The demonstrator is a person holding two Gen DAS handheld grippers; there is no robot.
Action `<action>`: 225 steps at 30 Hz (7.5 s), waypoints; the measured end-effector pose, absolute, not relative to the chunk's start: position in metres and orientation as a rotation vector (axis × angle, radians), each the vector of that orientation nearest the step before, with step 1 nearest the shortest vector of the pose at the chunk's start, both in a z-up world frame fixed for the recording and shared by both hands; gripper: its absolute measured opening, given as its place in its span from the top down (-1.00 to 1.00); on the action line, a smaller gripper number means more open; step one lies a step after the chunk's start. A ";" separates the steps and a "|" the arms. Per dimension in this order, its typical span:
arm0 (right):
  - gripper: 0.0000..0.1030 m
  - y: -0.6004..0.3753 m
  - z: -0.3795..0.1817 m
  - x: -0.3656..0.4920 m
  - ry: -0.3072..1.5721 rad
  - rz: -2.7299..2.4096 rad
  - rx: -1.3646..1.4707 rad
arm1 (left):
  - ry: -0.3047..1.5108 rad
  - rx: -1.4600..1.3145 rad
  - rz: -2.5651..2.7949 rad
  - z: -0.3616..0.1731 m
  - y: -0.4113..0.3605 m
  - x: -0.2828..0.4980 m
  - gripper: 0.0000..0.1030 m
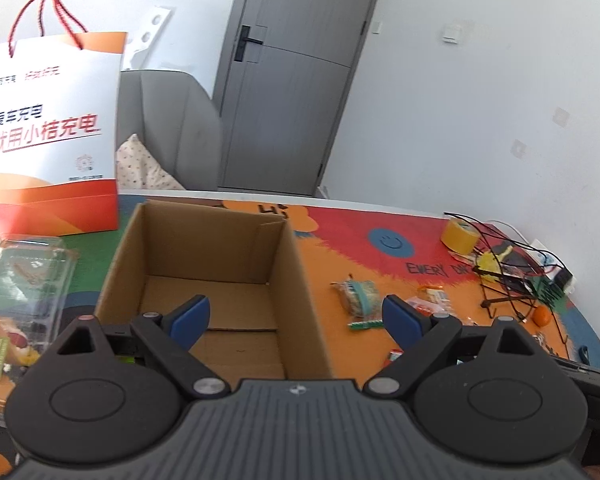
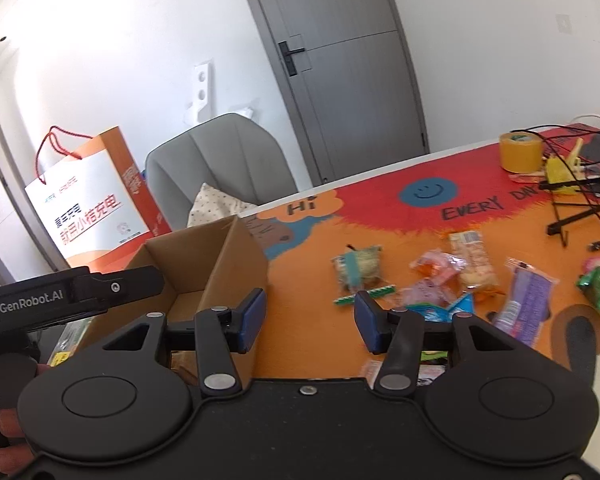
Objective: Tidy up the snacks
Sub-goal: 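Move both grippers back to the snack pile and approach the white bread packet with the left gripper, then grasp the white bread packet with the left gripper while the right gripper grasps the purple cake bar, then carry the bread packet in the left gripper to the box while the right gripper carries the purple bar, then open both grippers over the box, dropping the bread packet and purple bar, then move both grippers back toward the remaining snacks on the table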
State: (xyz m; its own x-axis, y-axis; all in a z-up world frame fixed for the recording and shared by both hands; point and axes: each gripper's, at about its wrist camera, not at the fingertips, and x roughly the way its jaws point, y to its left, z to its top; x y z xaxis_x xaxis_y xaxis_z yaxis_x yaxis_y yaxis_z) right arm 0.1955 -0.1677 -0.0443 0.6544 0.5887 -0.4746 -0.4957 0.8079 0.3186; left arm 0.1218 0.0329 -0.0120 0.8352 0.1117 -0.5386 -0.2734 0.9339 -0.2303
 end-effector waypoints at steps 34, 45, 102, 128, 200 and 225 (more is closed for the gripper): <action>0.03 -0.278 -0.085 0.208 0.653 0.414 0.280 | 0.682 -0.228 0.042 -0.050 -0.066 0.164 -0.79; 0.03 -0.289 -0.100 0.217 0.690 0.380 0.294 | 0.781 -0.239 0.042 -0.083 -0.080 0.188 -0.79; -0.07 -0.248 -0.127 0.259 0.769 0.295 0.181 | 0.837 -0.189 0.052 -0.116 -0.069 0.200 -0.43; 0.38 -0.278 -0.112 0.228 0.695 0.361 0.327 | 0.716 -0.240 0.023 -0.078 -0.065 0.178 -0.07; 0.06 -0.071 -0.034 0.198 0.619 0.807 0.156 | 0.530 -0.387 0.472 -0.016 0.112 0.104 -0.81; -0.46 -0.165 -0.046 0.208 0.598 0.549 0.208 | 0.569 -0.346 0.309 -0.018 0.049 0.133 -0.82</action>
